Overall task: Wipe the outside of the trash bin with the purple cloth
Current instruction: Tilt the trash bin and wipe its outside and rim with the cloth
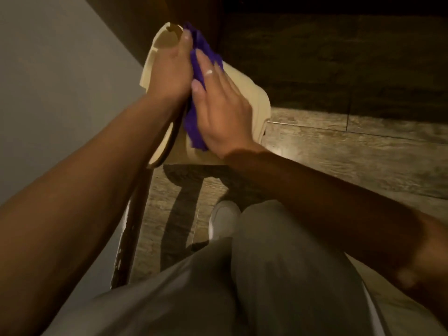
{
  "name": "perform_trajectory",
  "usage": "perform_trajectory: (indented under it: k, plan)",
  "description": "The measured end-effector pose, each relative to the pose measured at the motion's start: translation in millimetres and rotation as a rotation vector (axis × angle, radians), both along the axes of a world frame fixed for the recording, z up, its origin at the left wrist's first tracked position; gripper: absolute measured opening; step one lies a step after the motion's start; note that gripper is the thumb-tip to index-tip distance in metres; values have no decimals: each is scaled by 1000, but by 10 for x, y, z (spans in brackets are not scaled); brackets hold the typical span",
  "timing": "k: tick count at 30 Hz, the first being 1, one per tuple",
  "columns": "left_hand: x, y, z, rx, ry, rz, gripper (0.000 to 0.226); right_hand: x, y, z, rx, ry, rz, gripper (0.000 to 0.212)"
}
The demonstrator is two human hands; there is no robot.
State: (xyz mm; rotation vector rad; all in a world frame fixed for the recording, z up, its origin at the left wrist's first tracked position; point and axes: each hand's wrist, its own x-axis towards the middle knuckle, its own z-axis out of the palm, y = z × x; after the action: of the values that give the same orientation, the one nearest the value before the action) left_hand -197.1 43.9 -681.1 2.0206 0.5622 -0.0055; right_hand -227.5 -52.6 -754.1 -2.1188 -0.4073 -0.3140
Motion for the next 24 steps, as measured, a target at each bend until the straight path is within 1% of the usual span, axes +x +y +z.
perform_trajectory:
  k: [1, 3, 5, 6, 7, 9, 11, 12, 14, 16, 17, 19, 21, 22, 24]
  plan:
    - [12, 19, 12, -3, 7, 9, 45, -35, 71, -11, 10, 20, 8, 52]
    - [12, 85, 25, 50, 22, 35, 41, 15, 60, -99, -56, 118, 13, 54]
    - [5, 188, 5, 100, 58, 57, 35, 186, -107, -295, -133, 210, -41, 53]
    - [-10, 227, -1, 109, 81, 63, 32, 274, -215, -428, -140, 273, -95, 51]
    - [-36, 260, -11, 119, 92, 67, 31, 338, -332, -569, -130, 353, -166, 50]
    - [-108, 290, -34, 130, 88, 65, 31, 348, -558, -792, -89, 583, -308, 46]
    - [-181, 294, -34, 122, 76, 61, 31, 224, -691, -956, -23, 807, -366, 40]
    - [-195, 291, -23, 129, 80, 44, 30, 160, -716, -1002, -11, 846, -374, 38]
    - [-165, 273, 0, 150, 82, 6, 26, 140, -741, -972, -59, 790, -386, 34]
    - [-111, 199, 37, 163, 84, -43, 23, 218, -821, -850, -117, 646, -415, 36]
    - [-81, 145, 37, 192, 94, -86, 25, 246, -859, -775, -122, 565, -404, 39]
    - [40, 28, 62, 272, 110, -189, 31, 309, -848, -568, -39, 399, -315, 43]
    - [217, -44, 86, 273, 144, -337, 31, 374, -729, -357, 9, 233, -197, 46]
    - [260, -31, 115, 286, 169, -415, 32, 424, -666, -289, -19, 184, -151, 48]
    - [177, 131, 154, 397, 243, -558, 42, 527, -639, -252, -147, 188, -108, 49]
